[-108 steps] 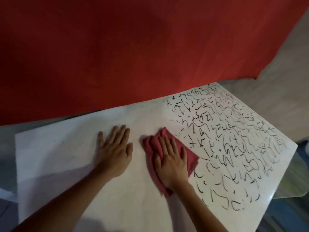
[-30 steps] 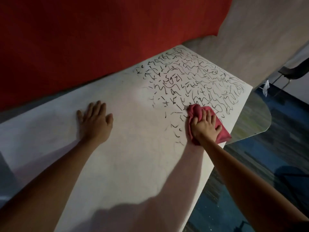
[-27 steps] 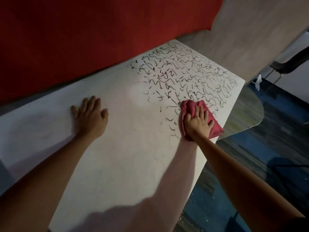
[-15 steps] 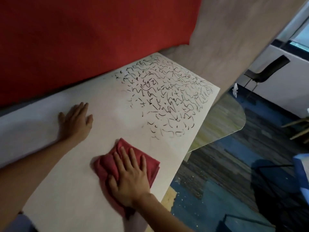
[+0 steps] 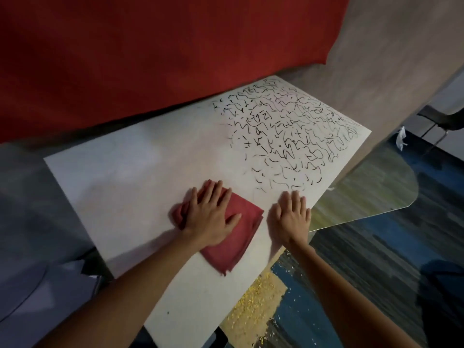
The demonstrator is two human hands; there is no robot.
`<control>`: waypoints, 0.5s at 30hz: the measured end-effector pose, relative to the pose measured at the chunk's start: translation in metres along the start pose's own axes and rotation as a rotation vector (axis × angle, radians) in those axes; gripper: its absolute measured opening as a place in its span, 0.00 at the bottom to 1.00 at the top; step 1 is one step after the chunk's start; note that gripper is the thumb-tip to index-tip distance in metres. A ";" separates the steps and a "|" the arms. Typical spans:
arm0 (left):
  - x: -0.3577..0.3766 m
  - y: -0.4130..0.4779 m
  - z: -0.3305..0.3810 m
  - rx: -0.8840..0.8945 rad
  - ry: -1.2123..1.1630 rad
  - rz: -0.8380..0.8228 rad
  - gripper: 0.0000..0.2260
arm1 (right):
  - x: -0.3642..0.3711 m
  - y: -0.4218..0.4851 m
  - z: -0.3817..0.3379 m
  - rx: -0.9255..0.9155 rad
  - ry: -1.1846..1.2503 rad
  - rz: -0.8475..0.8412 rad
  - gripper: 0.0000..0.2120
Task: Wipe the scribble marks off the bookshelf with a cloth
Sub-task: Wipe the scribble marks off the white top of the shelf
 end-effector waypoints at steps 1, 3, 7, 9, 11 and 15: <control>-0.004 0.009 -0.006 -0.017 -0.012 0.007 0.38 | 0.001 -0.001 -0.002 0.003 0.003 0.018 0.36; -0.012 0.027 -0.017 -0.072 -0.047 0.025 0.32 | 0.002 0.000 -0.002 0.008 -0.016 0.033 0.36; -0.006 0.038 -0.009 -0.197 -0.061 0.091 0.30 | 0.003 0.004 0.000 0.016 -0.044 0.042 0.30; -0.005 0.020 0.007 -0.210 -0.068 0.100 0.29 | 0.004 0.003 0.001 0.019 -0.045 0.034 0.28; 0.003 -0.009 0.015 -0.178 -0.048 0.091 0.30 | 0.004 0.003 0.003 0.019 -0.040 0.016 0.27; 0.008 -0.051 -0.032 -0.184 -0.042 0.104 0.33 | 0.003 0.002 0.003 0.006 -0.005 0.009 0.27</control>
Point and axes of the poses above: each hand's wrist, its own y-axis towards the middle knuckle, its own x-axis out of the palm, z = x × y, the point moved 2 cm from there along y, towards the middle knuckle
